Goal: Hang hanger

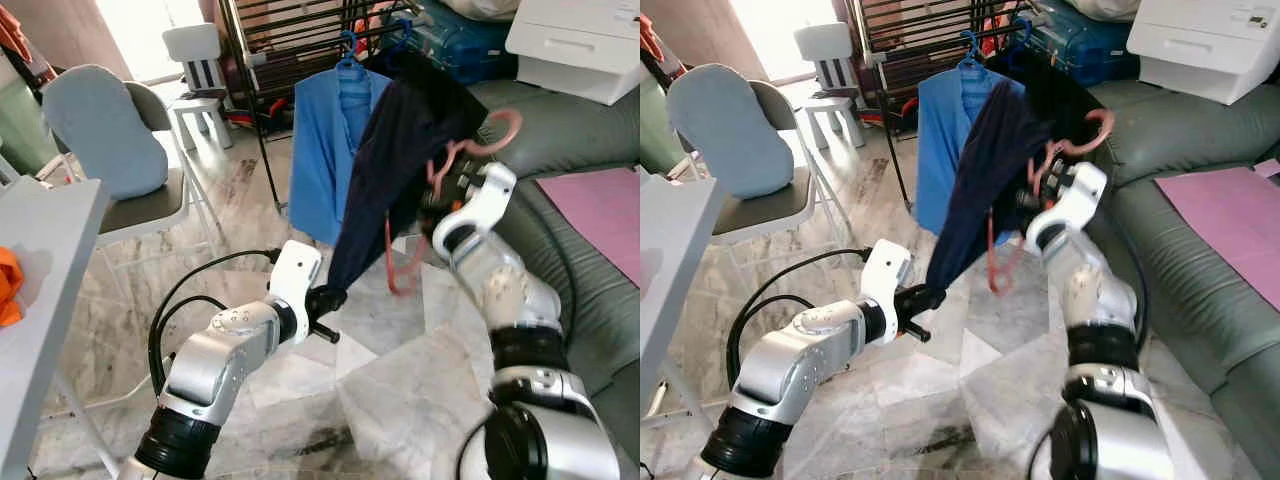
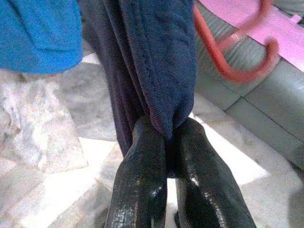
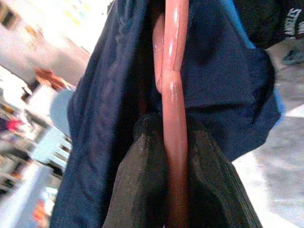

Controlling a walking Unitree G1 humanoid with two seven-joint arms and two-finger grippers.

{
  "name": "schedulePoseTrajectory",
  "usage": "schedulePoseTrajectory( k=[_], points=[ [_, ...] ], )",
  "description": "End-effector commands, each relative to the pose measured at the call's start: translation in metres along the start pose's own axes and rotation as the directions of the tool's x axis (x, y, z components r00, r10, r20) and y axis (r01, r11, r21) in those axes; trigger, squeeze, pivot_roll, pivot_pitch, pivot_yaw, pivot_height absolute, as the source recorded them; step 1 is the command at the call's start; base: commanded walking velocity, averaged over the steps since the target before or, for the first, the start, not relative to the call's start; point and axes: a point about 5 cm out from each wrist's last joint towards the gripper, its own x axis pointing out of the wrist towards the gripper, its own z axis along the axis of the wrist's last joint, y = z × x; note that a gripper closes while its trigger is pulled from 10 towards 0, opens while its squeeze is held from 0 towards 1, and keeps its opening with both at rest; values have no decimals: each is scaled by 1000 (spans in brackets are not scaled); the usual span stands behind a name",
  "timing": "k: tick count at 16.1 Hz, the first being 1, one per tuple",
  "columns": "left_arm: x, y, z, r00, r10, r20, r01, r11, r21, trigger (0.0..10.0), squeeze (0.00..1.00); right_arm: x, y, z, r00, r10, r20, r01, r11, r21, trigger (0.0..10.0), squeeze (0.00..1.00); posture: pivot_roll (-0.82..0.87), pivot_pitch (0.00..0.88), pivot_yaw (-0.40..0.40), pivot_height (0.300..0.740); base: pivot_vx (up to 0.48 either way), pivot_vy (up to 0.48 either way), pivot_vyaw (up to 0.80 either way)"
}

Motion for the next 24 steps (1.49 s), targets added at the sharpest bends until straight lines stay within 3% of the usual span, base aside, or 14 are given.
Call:
schedulePoseTrajectory(
  k=[1, 3, 4, 5, 6, 7, 9, 10, 12, 16, 19, 21, 22, 24],
  points=[
    [-1, 2, -32, 990, -2, -143, 4, 1000, 15, 10000, 0, 0, 16, 33, 988, 44, 145, -46, 999, 12, 10000, 0, -110, 20, 125, 740, 0, 0, 0],
    [0, 3, -40, 983, 13, -180, -4, 999, 52, 10000, 0, 1, 31, 22, 988, 133, 77, -126, 989, -82, 10000, 0, -110, 19, 122, 740, 0, 0, 0],
    [3, 2, -44, 980, 12, -198, 2, 997, 72, 10000, 0, -2, 53, 6, 968, 250, -12, -248, 957, -152, 10000, 0, -114, 20, 118, 740, 0, 0, 0],
    [7, 1, -44, 981, 22, -193, -4, 996, 93, 10000, 0, -11, 72, -23, 913, 350, -208, -396, 884, -248, 10000, 0, -121, 20, 117, 740, 0, 0, 0],
    [9, -1, -43, 982, 27, -186, -8, 995, 103, 10000, 0, -18, 69, -45, 877, 332, -348, -442, 841, -311, 10000, 0, -123, 20, 115, 740, 0, 0, 0],
    [11, -2, -41, 984, 21, -177, -3, 995, 104, 10000, 0, -21, 62, -57, 865, 294, -408, -432, 848, -306, 10000, 0, -123, 21, 113, 740, 0, 0, 0],
    [13, -6, -36, 988, 14, -153, 3, 994, 108, 10000, 0, -16, 41, -48, 947, 162, -276, -259, 895, -364, 10000, 0, -128, 25, 114, 740, 0, 0, 0],
    [15, -8, -35, 989, 5, -146, 10, 994, 106, 10000, 0, -17, 36, -45, 950, 150, -275, -253, 884, -393, 10000, 0, -131, 26, 116, 740, 0, 0, 0],
    [17, -8, -33, 991, 13, -132, 2, 994, 112, 10000, 0, -32, 43, -63, 875, 214, -434, -411, 803, -431, 10000, 0, -136, 26, 116, 740, 0, 0, 0],
    [18, 18, -14, 979, 201, -11, -200, 978, 58, 10000, 0, -46, 26, -75, 847, 153, -509, -391, 828, -402, 10000, 0, -138, 29, 109, 740, 0, 0, 0],
    [11, 36, -12, 951, 310, 7, -311, 950, 24, 10000, 0, -47, -1, -66, 883, 36, -469, -273, 852, -448, 10000, 0, -140, 28, 109, 740, 0, 0, 0],
    [9, 48, -14, 924, 382, 2, -382, 924, -10, 10000, 0, -51, -3, -62, 867, 30, -498, -296, 834, -465, 10000, 0, -144, 27, 108, 740, 0, 0, 0],
    [9, 51, -14, 917, 399, 3, -399, 917, -8, 10000, 0, -48, -9, -55, 894, -11, -447, -246, 822, -513, 10000, 0, -147, 27, 108, 740, 0, 0, 0],
    [12, 40, -19, 940, 342, -16, -342, 940, -8, 10000, 0, -30, -13, -18, 981, -94, -172, -22, 821, -571, 10000, 0, -145, 26, 108, 740, 0, 0, 0]
  ],
)
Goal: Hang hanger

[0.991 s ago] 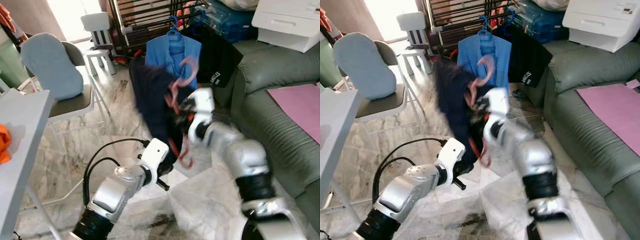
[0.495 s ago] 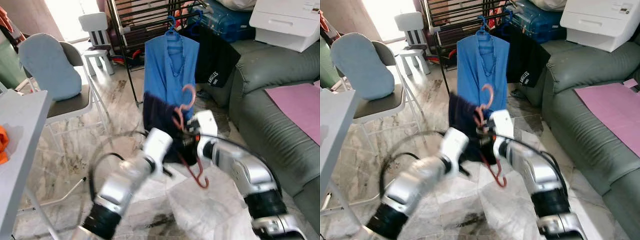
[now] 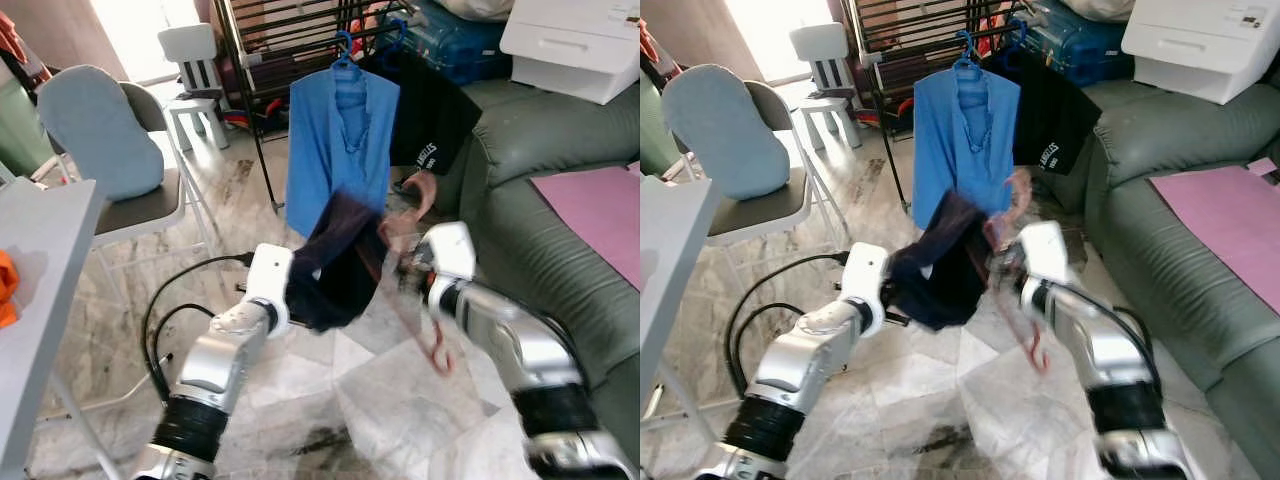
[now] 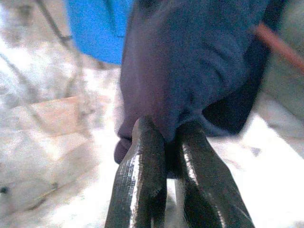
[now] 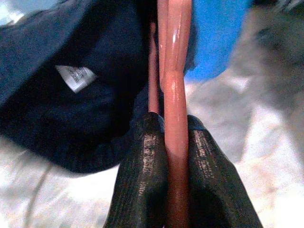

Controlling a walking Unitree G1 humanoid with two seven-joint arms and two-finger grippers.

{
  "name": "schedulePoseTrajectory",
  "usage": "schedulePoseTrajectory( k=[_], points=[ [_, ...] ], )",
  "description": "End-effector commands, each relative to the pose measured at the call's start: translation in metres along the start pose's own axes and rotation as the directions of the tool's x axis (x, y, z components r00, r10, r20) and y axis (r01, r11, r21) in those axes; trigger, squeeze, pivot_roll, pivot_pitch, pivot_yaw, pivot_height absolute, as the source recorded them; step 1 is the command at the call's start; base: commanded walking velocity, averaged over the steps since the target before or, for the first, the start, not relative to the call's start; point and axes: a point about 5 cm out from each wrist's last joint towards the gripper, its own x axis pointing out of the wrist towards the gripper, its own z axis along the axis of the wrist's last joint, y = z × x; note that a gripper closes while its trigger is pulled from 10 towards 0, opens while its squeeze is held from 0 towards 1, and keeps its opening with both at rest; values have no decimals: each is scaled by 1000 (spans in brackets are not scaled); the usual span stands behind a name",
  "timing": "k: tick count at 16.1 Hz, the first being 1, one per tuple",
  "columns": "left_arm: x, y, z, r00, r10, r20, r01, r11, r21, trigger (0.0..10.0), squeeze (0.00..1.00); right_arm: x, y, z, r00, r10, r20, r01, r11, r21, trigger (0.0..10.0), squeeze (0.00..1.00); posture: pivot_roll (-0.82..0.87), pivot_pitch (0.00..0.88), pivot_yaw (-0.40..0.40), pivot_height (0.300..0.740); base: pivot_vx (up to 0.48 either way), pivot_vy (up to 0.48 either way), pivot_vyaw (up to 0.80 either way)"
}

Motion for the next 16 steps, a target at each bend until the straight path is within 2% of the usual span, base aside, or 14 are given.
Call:
schedulePoseTrajectory(
  k=[1, 2, 4, 5, 6, 8, 10, 11, 12, 14, 16],
  points=[
    [-2, 2, -1, 1000, 1, -9, 0, 1000, 13, 10000, 0, -2, -6, 33, 986, -62, 155, 62, 998, 9, 10000, 0, -144, 24, 106, 740, 0, 0, 0],
    [-4, -15, -14, 991, -109, -72, 114, 991, 65, 10000, 0, -4, -6, 60, 951, -67, 302, 46, 996, 78, 10000, 0, -142, 23, 105, 740, 0, 0, 0],
    [-7, -31, -21, 967, -231, -110, 244, 962, 123, 10000, 0, -5, 5, 74, 924, -34, 381, 10, 998, 67, 10000, 0, -139, 20, 101, 740, 0, 0, 0],
    [-8, -37, -22, 954, -276, -113, 291, 946, 143, 10000, 267, -4, 12, 75, 917, -11, 398, -11, 998, 54, 10000, 0, -137, 20, 100, 740, 0, 0, 0],
    [-10, -43, -22, 939, -327, -106, 340, 928, 153, 10000, 1000, -4, 20, 76, 906, 22, 423, -36, 999, 24, 10000, 0, -136, 20, 100, 740, 0, 0, 0],
    [-12, -49, -22, 919, -380, -102, 393, 903, 176, 10000, 1000, -7, 28, 75, 887, 69, 457, -74, 997, -9, 10000, 0, -139, 20, 100, 740, 0, 0, 0],
    [-14, -53, -21, 905, -414, -98, 426, 882, 203, 10000, 1000, -9, 29, 73, 875, 81, 478, -79, 997, -24, 10000, 0, -141, 21, 101, 740, 0, 0, 0],
    [-17, -59, -19, 879, -470, -72, 474, 851, 225, 10000, 1000, -12, 29, 68, 869, 101, 484, -90, 995, -46, 10000, 0, -144, 22, 100, 740, 0, 0, 0],
    [-20, -61, -18, 867, -495, -59, 493, 835, 243, 10000, 1000, -13, 28, 66, 869, 104, 484, -89, 995, -55, 10000, 0, -143, 22, 100, 740, 0, 0, 0],
    [-24, -62, -16, 862, -506, -36, 493, 819, 292, 10000, 1000, -14, 26, 60, 870, 114, 480, -87, 993, -78, 10000, 0, -140, 22, 96, 740, 0, 0, 0],
    [-28, -56, -15, 863, -505, -11, 484, 821, 303, 10000, 1000, -14, 25, 56, 872, 137, 469, -100, 990, -102, 10000, 0, -135, 24, 91, 740, 0, 0, 0]
  ],
)
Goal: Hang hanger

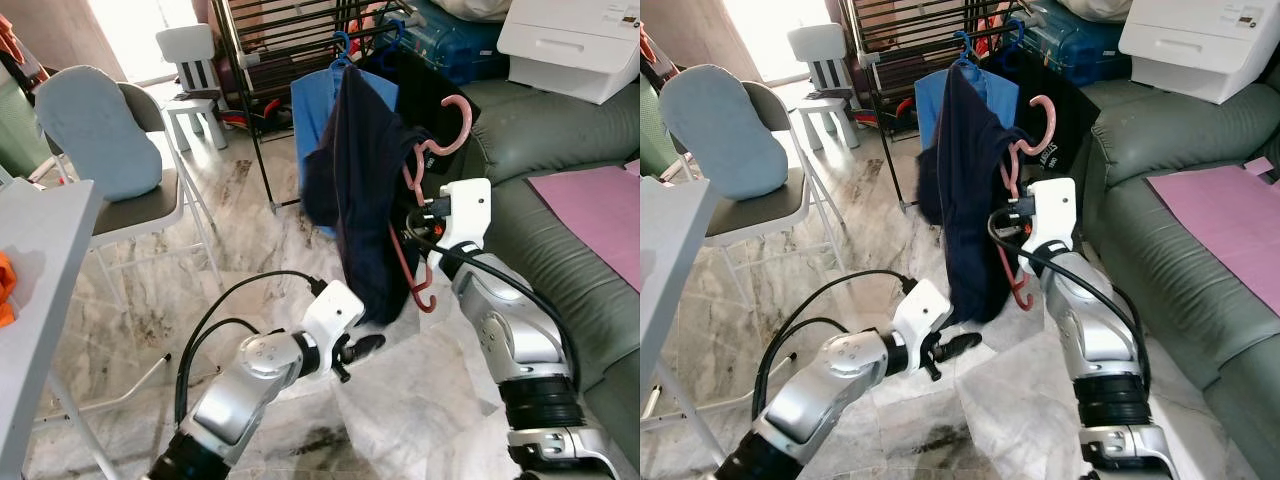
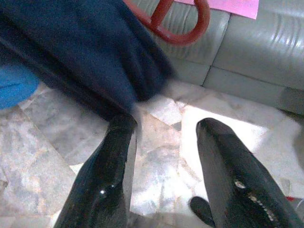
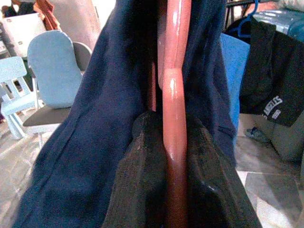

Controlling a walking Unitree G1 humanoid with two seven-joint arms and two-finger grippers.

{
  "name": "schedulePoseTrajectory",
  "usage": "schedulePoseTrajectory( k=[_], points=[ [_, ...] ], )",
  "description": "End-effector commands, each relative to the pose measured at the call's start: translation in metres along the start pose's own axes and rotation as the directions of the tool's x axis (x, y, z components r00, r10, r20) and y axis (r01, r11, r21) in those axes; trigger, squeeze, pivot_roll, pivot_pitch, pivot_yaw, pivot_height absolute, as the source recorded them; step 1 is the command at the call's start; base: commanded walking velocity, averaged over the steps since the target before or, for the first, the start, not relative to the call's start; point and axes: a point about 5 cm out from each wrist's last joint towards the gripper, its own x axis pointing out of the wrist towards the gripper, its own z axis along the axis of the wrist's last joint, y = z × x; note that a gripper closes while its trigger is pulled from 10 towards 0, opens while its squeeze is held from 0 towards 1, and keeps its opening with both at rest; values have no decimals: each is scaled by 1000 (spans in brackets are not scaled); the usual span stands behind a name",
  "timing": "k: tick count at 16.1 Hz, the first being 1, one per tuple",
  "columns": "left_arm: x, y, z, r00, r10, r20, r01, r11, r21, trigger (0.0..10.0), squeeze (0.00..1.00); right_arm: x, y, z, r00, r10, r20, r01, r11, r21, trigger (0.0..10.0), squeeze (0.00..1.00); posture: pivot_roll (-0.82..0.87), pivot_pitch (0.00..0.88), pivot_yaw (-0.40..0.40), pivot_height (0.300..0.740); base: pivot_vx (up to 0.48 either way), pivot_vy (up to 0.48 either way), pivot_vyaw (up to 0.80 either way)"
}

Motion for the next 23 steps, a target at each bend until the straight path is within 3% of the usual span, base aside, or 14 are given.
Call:
schedulePoseTrajectory(
  k=[1, 2, 6, 8, 9, 11, 12, 13, 14, 15, 16, 18, 21, 23],
  points=[
    [-6, 3, 0, 1000, 5, 4, -5, 1000, 13, 10000, 1000, 2, 9, 17, 995, 51, 82, -48, 998, -35, 10000, 0, -132, 26, 88, 740, 0, 0, 0],
    [-15, 9, -1, 1000, 16, 18, -16, 1000, 2, 10000, 1000, 0, 6, 10, 996, 69, 60, -66, 997, -45, 10000, 0, -127, 28, 84, 740, 0, 0, 0],
    [-23, 15, -8, 999, 45, 16, -45, 998, -41, 10000, 1000, -2, 2, 5, 996, 82, 40, -77, 991, -105, 10000, 0, -125, 25, 80, 740, 0, 0, 0],
    [-30, 30, -12, 984, 170, 42, -169, 985, -28, 10000, 1000, -7, -1, -5, 994, 107, -3, -106, 981, -160, 10000, 0, -122, 24, 76, 740, 0, 0, 0],
    [-37, 45, -13, 955, 287, 71, -287, 958, -1, 10000, 1000, -12, -3, -12, 992, 121, -23, -123, 975, -184, 10000, 0, -122, 23, 76, 740, 0, 0, 0],
    [-60, 74, -4, 850, 489, 197, -495, 869, -21, 10000, 1000, -28, -7, -25, 984, 173, -50, -179, 960, -215, 10000, 0, -124, 22, 73, 740, 0, 0, 0],
    [-64, 77, -1, 832, 510, 219, -519, 855, -18, 10000, 1000, -31, -7, -27, 981, 184, -56, -192, 956, -222, 10000, 0, -124, 22, 72, 740, 0, 0, 0],
    [-74, 86, 5, 784, 562, 264, -580, 815, -14, 10000, 1000, -40, -9, -31, 974, 216, -62, -225, 943, -247, 10000, 0, -125, 21, 69, 740, 0, 0, 0],
    [-76, 88, 7, 776, 568, 275, -593, 805, 10, 10000, 1000, -44, -9, -33, 969, 237, -68, -247, 936, -251, 10000, 0, -125, 22, 67, 740, 0, 0, 0],
    [-77, 88, 10, 786, 545, 291, -585, 808, 67, 10000, 1000, -51, -10, -36, 954, 283, -94, -298, 920, -256, 10000, 0, -122, 25, 64, 740, 0, 0, 0],
    [-78, 84, 9, 828, 473, 301, -534, 829, 165, 10000, 1000, -67, -18, -43, 921, 355, -160, -385, 890, -243, 10000, 0, -119, 30, 64, 740, 0, 0, 0],
    [-79, 79, 4, 894, 361, 266, -433, 850, 300, 10000, 1000, -84, -23, -47, 869, 434, -239, -487, 836, -252, 10000, 0, -123, 33, 68, 740, 0, 0, 0],
    [-82, 80, 3, 943, 256, 213, -327, 835, 443, 10000, 1000, -99, -31, -48, 791, 512, -334, -600, 757, -258, 10000, 0, -130, 37, 82, 740, 0, 0, 0],
    [-82, 82, 4, 958, 217, 186, -282, 821, 496, 10000, 1000, -102, -34, -47, 746, 547, -379, -654, 707, -268, 10000, 0, -127, 36, 82, 740, 0, 0, 0]
  ],
)
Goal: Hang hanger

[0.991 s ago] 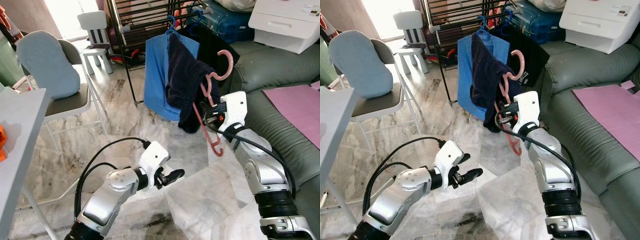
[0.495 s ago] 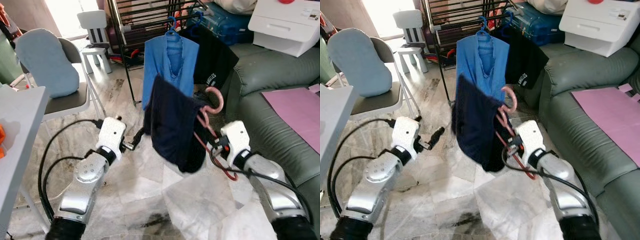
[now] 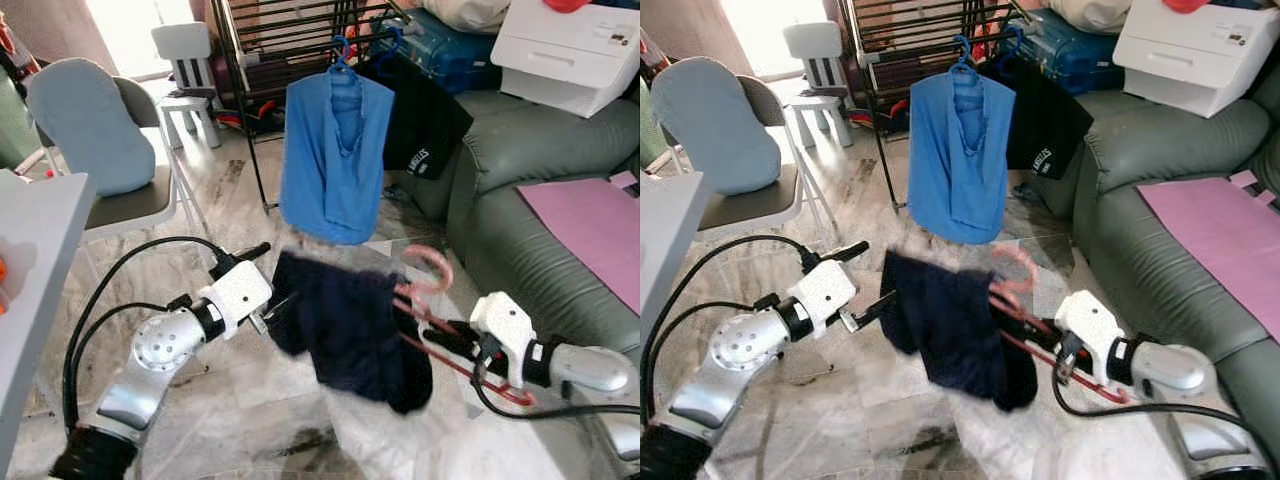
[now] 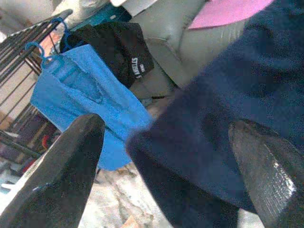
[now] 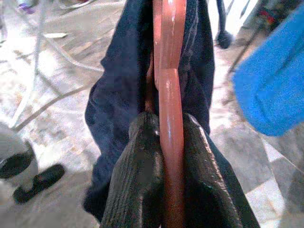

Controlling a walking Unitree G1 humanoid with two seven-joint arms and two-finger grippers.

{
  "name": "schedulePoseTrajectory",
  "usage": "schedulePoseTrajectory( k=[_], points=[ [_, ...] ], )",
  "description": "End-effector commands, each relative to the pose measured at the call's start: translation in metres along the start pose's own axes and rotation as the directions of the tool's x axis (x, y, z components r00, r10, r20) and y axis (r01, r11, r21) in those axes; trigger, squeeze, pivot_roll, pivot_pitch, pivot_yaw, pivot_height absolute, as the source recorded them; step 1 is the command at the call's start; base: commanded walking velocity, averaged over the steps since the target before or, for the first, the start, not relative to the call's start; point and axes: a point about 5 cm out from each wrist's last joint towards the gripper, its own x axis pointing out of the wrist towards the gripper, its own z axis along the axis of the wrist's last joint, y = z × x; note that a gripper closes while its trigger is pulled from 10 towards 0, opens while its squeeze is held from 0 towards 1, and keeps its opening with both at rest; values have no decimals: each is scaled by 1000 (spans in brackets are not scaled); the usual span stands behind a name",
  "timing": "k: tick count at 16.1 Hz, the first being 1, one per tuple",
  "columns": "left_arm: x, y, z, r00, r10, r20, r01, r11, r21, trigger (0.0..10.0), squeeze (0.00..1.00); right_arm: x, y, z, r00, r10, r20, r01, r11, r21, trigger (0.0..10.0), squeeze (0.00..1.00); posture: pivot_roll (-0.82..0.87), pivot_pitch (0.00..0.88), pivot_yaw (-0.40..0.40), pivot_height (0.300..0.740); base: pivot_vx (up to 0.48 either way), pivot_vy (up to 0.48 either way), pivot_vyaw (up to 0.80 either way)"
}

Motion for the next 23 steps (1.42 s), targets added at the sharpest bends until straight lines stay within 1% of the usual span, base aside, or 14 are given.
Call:
schedulePoseTrajectory(
  k=[1, 3, 4, 6, 8, 10, 11, 12, 13, 14, 16, 18, 21, 23],
  points=[
    [1, 3, 1, 998, -56, 0, 56, 997, 62, 10000, 1000, 3, -2, 17, 997, 60, 55, -56, 996, -72, 10000, 0, -128, 36, 83, 740, 0, 0, 0],
    [3, 2, 3, 995, -103, 7, 102, 990, 92, 10000, 1000, 4, -1, 19, 994, 99, 51, -94, 992, -89, 10000, 0, -127, 34, 83, 740, 0, 0, 0],
    [4, 0, 3, 987, -158, 5, 157, 981, 110, 10000, 1000, 7, 1, 22, 990, 135, 51, -129, 986, -106, 10000, 0, -127, 33, 84, 740, 0, 0, 0],
    [5, -6, -2, 964, -263, -29, 265, 961, 82, 10000, 1000, 11, 3, 27, 983, 176, 57, -167, 976, -141, 10000, 0, -128, 32, 89, 740, 0, 0, 0],
    [7, -8, -9, 943, -323, -81, 331, 938, 107, 10000, 1000, 14, 2, 32, 978, 202, 55, -189, 964, -188, 10000, 0, -129, 30, 92, 740, 0, 0, 0],
    [12, -6, -10, 942, -328, -76, 335, 936, 108, 10000, 1000, 15, -1, 37, 978, 197, 71, -179, 963, -201, 10000, 0, -134, 26, 93, 740, 0, 0, 0],
    [14, -4, -11, 943, -324, -76, 331, 938, 102, 10000, 945, 15, -2, 38, 978, 195, 70, -176, 961, -211, 10000, 0, -135, 25, 94, 740, 0, 0, 0],
    [18, -1, -10, 945, -321, -62, 325, 941, 89, 5608, 0, 15, -2, 37, 979, 197, 62, -178, 957, -229, 10000, 0, -137, 25, 94, 740, 0, 0, 0],
    [21, 2, -9, 949, -312, -52, 315, 945, 85, 745, 0, 15, -2, 37, 980, 194, 52, -176, 952, -252, 10000, 0, -139, 25, 95, 740, 0, 0, 0],
    [23, 4, -10, 945, -322, -59, 327, 941, 86, 0, 0, 15, -3, 36, 980, 193, 49, -174, 950, -259, 10000, 0, -142, 24, 97, 740, 0, 0, 0],
    [26, 5, -11, 930, -359, -74, 365, 926, 96, 0, 0, 14, -7, 37, 984, 175, 32, -157, 942, -297, 10000, 0, -145, 23, 99, 740, 0, 0, 0],
    [29, 6, -11, 919, -385, -82, 391, 916, 91, 0, 0, 13, -9, 35, 985, 170, 20, -155, 937, -314, 10000, 0, -146, 22, 99, 740, 0, 0, 0],
    [29, 5, -15, 886, -450, -114, 459, 886, 71, 0, 0, 13, -11, 34, 988, 157, 14, -143, 933, -329, 10000, 0, -151, 24, 100, 740, 0, 0, 0],
    [31, 7, -16, 882, -457, -114, 466, 883, 63, 0, 0, 13, -12, 32, 988, 157, 11, -144, 930, -338, 10000, 0, -152, 23, 100, 740, 0, 0, 0]
  ],
)
